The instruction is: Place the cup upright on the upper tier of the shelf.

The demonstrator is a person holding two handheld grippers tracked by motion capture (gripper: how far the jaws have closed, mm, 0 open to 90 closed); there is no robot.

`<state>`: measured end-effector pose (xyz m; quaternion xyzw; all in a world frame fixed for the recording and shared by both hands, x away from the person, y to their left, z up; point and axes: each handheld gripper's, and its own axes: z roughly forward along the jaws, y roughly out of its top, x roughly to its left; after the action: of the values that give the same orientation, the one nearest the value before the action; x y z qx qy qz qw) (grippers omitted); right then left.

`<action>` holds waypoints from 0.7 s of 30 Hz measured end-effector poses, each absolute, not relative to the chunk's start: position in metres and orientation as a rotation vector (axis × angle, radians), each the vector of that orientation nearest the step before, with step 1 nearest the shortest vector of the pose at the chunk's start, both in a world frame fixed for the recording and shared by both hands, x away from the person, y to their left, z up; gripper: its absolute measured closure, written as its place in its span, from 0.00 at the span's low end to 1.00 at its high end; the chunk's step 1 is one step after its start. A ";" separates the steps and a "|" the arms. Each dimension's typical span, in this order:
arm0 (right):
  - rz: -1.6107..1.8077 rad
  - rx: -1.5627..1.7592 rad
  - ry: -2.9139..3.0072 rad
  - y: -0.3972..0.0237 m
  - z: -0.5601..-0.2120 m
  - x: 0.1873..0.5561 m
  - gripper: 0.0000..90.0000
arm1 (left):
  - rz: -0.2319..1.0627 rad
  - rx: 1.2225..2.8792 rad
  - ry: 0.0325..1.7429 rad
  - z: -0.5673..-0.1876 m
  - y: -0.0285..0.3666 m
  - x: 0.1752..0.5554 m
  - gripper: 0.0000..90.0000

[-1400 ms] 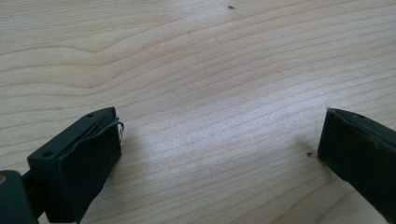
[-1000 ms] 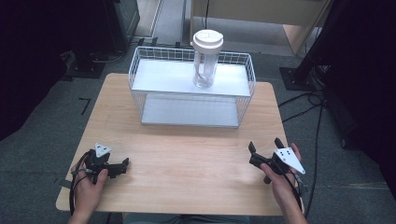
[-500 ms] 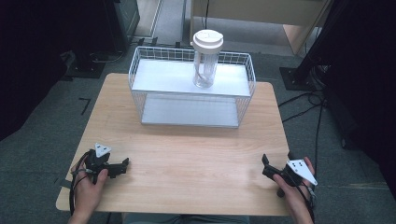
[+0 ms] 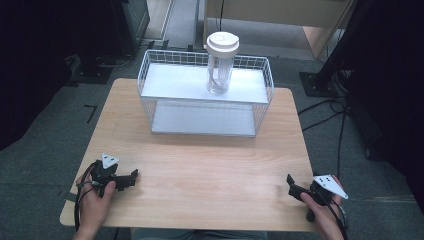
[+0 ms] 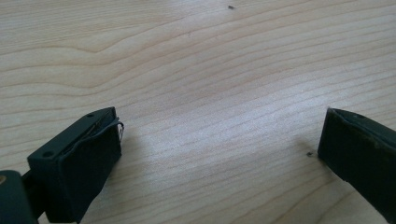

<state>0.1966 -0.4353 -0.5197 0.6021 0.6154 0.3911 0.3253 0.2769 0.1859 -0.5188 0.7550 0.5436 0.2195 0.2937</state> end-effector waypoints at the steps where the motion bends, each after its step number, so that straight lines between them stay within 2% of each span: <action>1: 1.007 1.604 1.634 -0.436 -0.520 0.197 0.00 | 0.585 2.011 1.447 -0.519 0.186 0.277 0.00; 11: 0.792 1.707 1.849 -0.433 -0.526 0.204 0.00 | 0.585 2.011 1.447 -0.519 0.186 0.277 0.00; 21: 0.800 1.693 1.865 -0.433 -0.526 0.205 0.00 | 0.585 2.011 1.447 -0.519 0.186 0.277 0.00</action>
<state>0.2053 -0.4330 -0.5265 0.6207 0.6839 0.2934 0.2469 0.2769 0.1859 -0.5188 0.7553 0.5434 0.2195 0.2935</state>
